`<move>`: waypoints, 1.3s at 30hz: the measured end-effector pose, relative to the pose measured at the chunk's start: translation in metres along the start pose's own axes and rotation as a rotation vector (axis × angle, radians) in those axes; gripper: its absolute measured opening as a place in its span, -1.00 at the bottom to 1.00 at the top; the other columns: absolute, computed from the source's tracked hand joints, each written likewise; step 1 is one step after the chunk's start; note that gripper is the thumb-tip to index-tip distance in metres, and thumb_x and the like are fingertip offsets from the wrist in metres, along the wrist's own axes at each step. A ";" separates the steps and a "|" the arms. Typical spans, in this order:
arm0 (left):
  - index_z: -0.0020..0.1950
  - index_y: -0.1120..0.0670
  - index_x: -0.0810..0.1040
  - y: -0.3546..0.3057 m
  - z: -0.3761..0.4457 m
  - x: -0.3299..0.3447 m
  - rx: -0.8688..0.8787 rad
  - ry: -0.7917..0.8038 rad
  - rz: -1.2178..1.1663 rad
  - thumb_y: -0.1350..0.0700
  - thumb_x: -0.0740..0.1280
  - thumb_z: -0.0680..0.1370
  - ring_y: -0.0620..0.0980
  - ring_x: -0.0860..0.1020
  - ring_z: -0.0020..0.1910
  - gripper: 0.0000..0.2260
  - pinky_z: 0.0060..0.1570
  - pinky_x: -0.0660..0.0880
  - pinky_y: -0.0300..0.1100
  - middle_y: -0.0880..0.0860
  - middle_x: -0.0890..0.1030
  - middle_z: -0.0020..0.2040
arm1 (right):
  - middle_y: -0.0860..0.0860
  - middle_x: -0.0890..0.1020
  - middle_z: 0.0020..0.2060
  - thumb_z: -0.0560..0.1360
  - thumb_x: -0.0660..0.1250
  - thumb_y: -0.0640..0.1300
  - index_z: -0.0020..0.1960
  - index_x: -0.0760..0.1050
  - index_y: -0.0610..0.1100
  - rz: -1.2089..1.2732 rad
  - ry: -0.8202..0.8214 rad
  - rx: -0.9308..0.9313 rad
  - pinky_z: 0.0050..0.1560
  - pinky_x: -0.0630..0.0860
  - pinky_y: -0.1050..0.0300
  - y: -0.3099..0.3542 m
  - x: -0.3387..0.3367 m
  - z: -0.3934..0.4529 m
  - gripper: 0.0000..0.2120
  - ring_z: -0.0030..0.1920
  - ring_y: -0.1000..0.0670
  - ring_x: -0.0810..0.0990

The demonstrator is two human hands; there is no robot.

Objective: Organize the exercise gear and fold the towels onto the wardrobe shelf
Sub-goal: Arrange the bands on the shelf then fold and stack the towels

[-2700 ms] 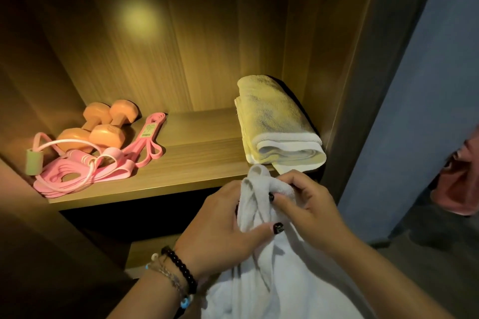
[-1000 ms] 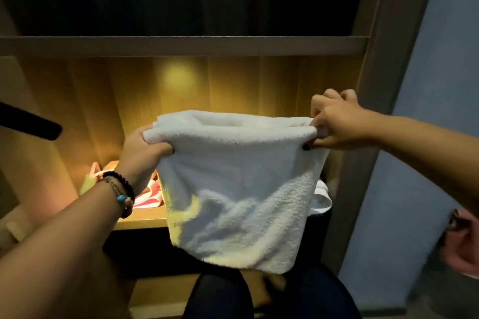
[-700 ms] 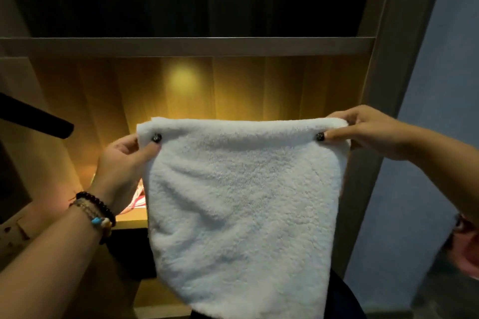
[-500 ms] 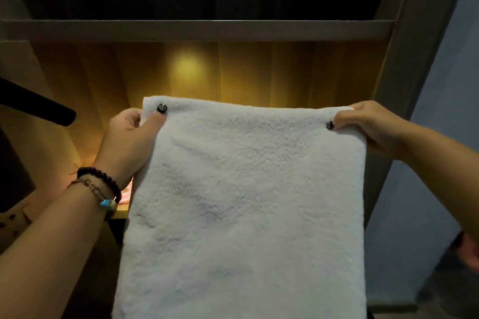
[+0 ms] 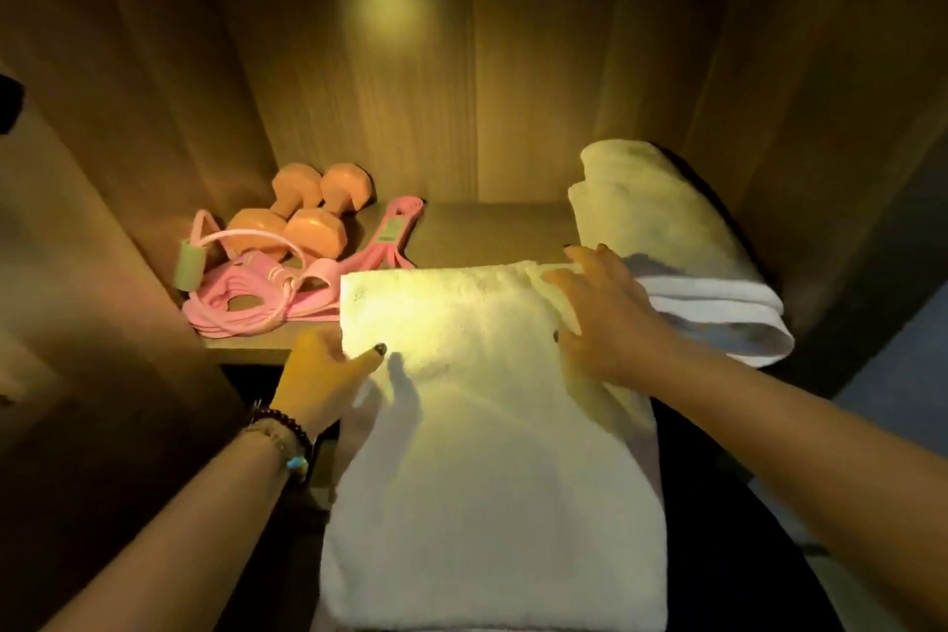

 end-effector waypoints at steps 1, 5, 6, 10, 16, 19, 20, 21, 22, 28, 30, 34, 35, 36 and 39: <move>-0.03 0.19 0.62 0.008 -0.009 0.007 0.009 0.012 0.000 0.02 0.45 0.45 0.00 0.62 -0.17 -0.75 -0.16 0.52 -0.13 0.06 0.67 -0.14 | -0.03 -0.05 0.55 0.57 0.24 -0.07 0.48 0.16 0.05 -0.045 -0.020 -0.045 0.49 -0.09 -0.17 0.008 0.013 -0.007 -0.48 0.53 -0.18 -0.17; 0.18 0.06 0.48 0.044 -0.058 0.022 -0.139 0.043 -0.146 0.09 0.42 0.51 -0.18 0.56 0.00 -0.72 -0.08 0.48 -0.24 -0.09 0.59 0.07 | -0.14 0.19 0.52 0.45 0.39 -0.04 0.32 0.42 0.01 -0.009 -0.095 -0.252 0.43 0.00 -0.35 0.042 0.046 -0.050 -0.55 0.53 -0.16 -0.07; 0.22 0.06 0.46 0.052 -0.070 0.025 -0.184 0.064 -0.170 0.08 0.42 0.51 -0.14 0.58 0.02 -0.68 -0.08 0.50 -0.24 -0.06 0.59 0.10 | -0.14 0.26 0.49 0.46 0.35 -0.05 0.30 0.44 0.00 0.062 -0.070 -0.278 0.43 0.12 -0.33 0.050 0.055 -0.062 -0.59 0.52 -0.15 0.01; 0.17 0.13 0.54 0.076 -0.109 0.027 -0.342 0.071 -0.362 0.11 0.38 0.52 -0.06 0.65 -0.09 -0.75 -0.23 0.52 -0.26 0.06 0.68 0.00 | -0.01 0.32 0.45 0.57 0.03 0.01 0.34 0.38 0.01 0.312 0.042 -0.318 0.44 0.24 -0.12 0.090 0.073 -0.104 -0.62 0.52 -0.06 0.15; 0.13 0.25 0.61 0.081 -0.150 0.028 -0.494 0.138 -0.807 0.14 0.26 0.55 0.09 0.68 -0.12 -0.74 -0.18 0.59 -0.11 0.24 0.68 -0.02 | 0.05 0.50 0.32 0.34 0.13 0.41 0.31 0.37 0.09 0.199 0.053 -0.477 0.31 0.38 -0.26 0.148 0.075 -0.145 -0.35 0.35 -0.07 0.47; 0.08 0.22 0.66 0.061 -0.155 0.020 -0.423 0.118 -0.959 0.15 0.25 0.54 0.13 0.65 0.04 -0.74 0.11 0.57 0.01 0.24 0.65 0.10 | 0.03 0.54 0.28 0.25 0.15 0.45 0.38 0.33 0.01 0.126 0.006 -0.440 0.24 0.49 -0.19 0.158 0.078 -0.150 -0.17 0.24 -0.05 0.57; 0.03 0.22 0.68 0.053 -0.154 0.016 -0.380 0.116 -1.028 0.13 0.30 0.51 0.09 0.66 0.01 -0.76 0.06 0.59 -0.04 0.23 0.65 0.10 | 0.02 0.55 0.26 0.27 0.17 0.38 0.40 0.33 -0.03 0.175 -0.014 -0.402 0.20 0.52 -0.13 0.156 0.075 -0.146 -0.20 0.20 -0.04 0.59; 0.03 0.22 0.68 0.042 -0.152 0.013 -0.330 0.126 -1.102 0.07 0.41 0.44 0.07 0.67 -0.03 -0.73 0.00 0.59 -0.08 0.22 0.66 0.10 | 0.02 0.59 0.20 0.29 0.18 0.28 0.38 0.37 -0.04 0.282 -0.035 -0.341 0.15 0.54 0.00 0.151 0.072 -0.142 -0.27 0.14 -0.02 0.60; 0.07 0.21 0.67 0.032 -0.150 0.011 -0.278 0.140 -1.143 0.03 0.51 0.35 0.06 0.67 -0.04 -0.62 -0.02 0.60 -0.10 0.20 0.65 0.11 | 0.06 0.62 0.11 0.31 0.18 0.19 0.31 0.45 -0.01 0.435 -0.055 -0.239 0.06 0.52 0.16 0.141 0.068 -0.136 -0.39 0.07 0.02 0.61; 0.21 0.01 0.50 0.060 -0.143 0.015 -0.289 -0.206 -0.717 0.30 0.30 0.55 -0.03 0.60 0.08 -0.71 -0.01 0.56 -0.15 0.00 0.56 0.21 | -0.04 0.55 -0.44 0.48 0.29 0.08 -0.35 0.45 -0.11 1.202 -0.087 0.443 -0.28 0.35 0.12 0.078 0.075 -0.116 -0.67 -0.35 0.03 0.47; 0.27 0.02 0.45 0.076 -0.146 0.023 -0.345 -0.209 -0.571 0.27 0.34 0.54 -0.11 0.53 0.09 -0.67 -0.11 0.49 -0.28 -0.02 0.52 0.22 | -0.22 0.63 -0.23 0.45 0.30 0.17 -0.12 0.53 -0.29 1.331 -0.059 0.532 -0.18 0.39 0.07 0.071 0.082 -0.116 -0.52 -0.24 -0.08 0.59; 0.24 0.15 0.47 0.092 -0.151 0.062 -0.539 0.035 -0.804 0.17 0.31 0.58 -0.04 0.63 -0.09 -0.76 -0.30 0.55 -0.25 0.03 0.65 0.03 | -0.34 0.54 0.05 0.50 0.31 0.14 0.15 0.41 -0.41 1.413 -0.045 0.572 -0.11 0.36 0.05 0.066 0.086 -0.115 -0.41 0.07 -0.32 0.55; 0.25 0.19 0.49 0.092 -0.152 0.066 -0.538 0.053 -0.872 0.16 0.31 0.58 0.01 0.66 -0.08 -0.74 -0.27 0.57 -0.21 0.06 0.68 0.01 | -0.33 0.56 0.04 0.51 0.31 0.12 0.15 0.43 -0.40 1.430 -0.052 0.562 -0.11 0.36 0.05 0.065 0.086 -0.114 -0.44 0.06 -0.30 0.56; 0.27 0.18 0.51 0.093 -0.152 0.066 -0.513 0.035 -0.904 0.15 0.31 0.57 0.02 0.67 -0.05 -0.72 -0.21 0.57 -0.17 0.07 0.70 0.02 | -0.29 0.61 -0.02 0.52 0.31 0.10 0.10 0.47 -0.38 1.441 -0.054 0.553 -0.12 0.37 0.06 0.067 0.084 -0.115 -0.49 0.00 -0.27 0.61; 0.25 0.04 0.50 0.085 -0.154 0.052 -0.418 -0.050 -0.873 0.13 0.34 0.56 -0.05 0.68 -0.06 -0.74 -0.19 0.59 -0.18 0.03 0.68 0.05 | -0.13 0.56 -0.33 0.50 0.32 0.04 -0.17 0.47 -0.32 1.411 -0.163 0.432 -0.19 0.34 0.07 0.071 0.072 -0.121 -0.62 -0.28 -0.02 0.52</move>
Point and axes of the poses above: each hand's wrist, its own z-axis towards the middle knuckle, its own x-axis out of the palm, y = z × x, the point moved 8 cm from there along z, towards the middle knuckle
